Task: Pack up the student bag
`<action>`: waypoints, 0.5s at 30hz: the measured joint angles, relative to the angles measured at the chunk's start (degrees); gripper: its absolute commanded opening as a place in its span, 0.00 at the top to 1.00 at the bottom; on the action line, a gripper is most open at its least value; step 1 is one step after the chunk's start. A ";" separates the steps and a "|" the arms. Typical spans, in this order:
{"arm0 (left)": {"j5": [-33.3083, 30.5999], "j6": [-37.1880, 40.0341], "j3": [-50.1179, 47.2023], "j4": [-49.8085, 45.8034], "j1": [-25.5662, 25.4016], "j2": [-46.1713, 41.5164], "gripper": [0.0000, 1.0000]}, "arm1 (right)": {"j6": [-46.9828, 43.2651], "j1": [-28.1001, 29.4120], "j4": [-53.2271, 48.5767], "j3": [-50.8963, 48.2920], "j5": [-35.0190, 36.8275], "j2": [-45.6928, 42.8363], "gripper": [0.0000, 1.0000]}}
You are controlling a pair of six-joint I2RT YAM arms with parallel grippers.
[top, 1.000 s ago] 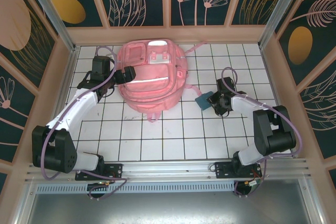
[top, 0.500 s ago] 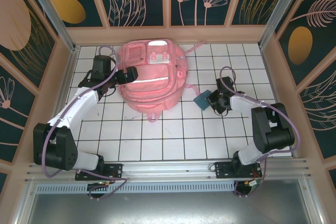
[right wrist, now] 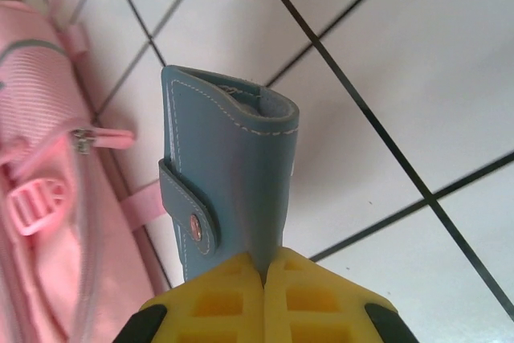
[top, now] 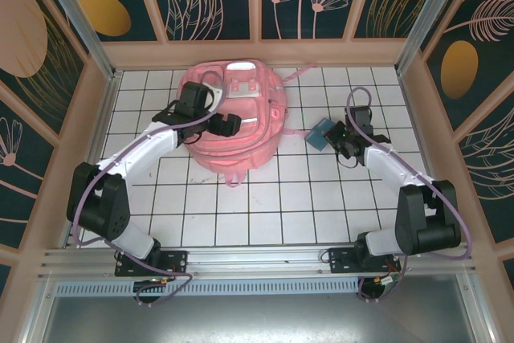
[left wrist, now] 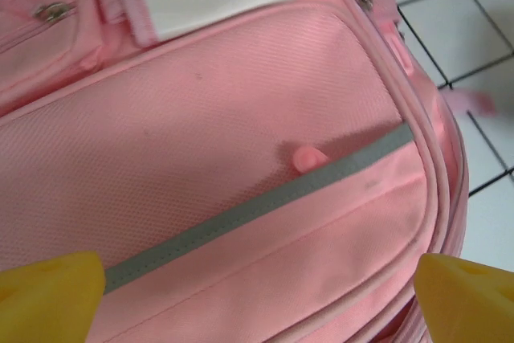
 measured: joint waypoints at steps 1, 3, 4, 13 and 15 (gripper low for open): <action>-1.03 2.40 0.20 -0.72 -0.94 0.00 0.02 | -0.63 -0.48 0.00 0.22 -0.76 -0.42 1.00; -2.08 6.86 0.76 -2.64 -2.51 0.04 0.01 | -1.44 -1.16 0.00 0.35 -2.10 -0.94 1.00; -2.36 8.92 1.03 -3.63 -3.08 0.07 0.02 | -1.66 -1.38 0.00 0.39 -2.60 -1.03 1.00; -4.52 20.63 6.60 -13.38 -3.67 6.21 0.21 | -2.97 -2.03 0.04 0.46 -6.93 -1.05 1.00; -4.42 21.84 7.72 -14.71 -3.67 8.22 0.19 | -2.99 -2.10 0.04 0.46 -7.72 -1.07 1.00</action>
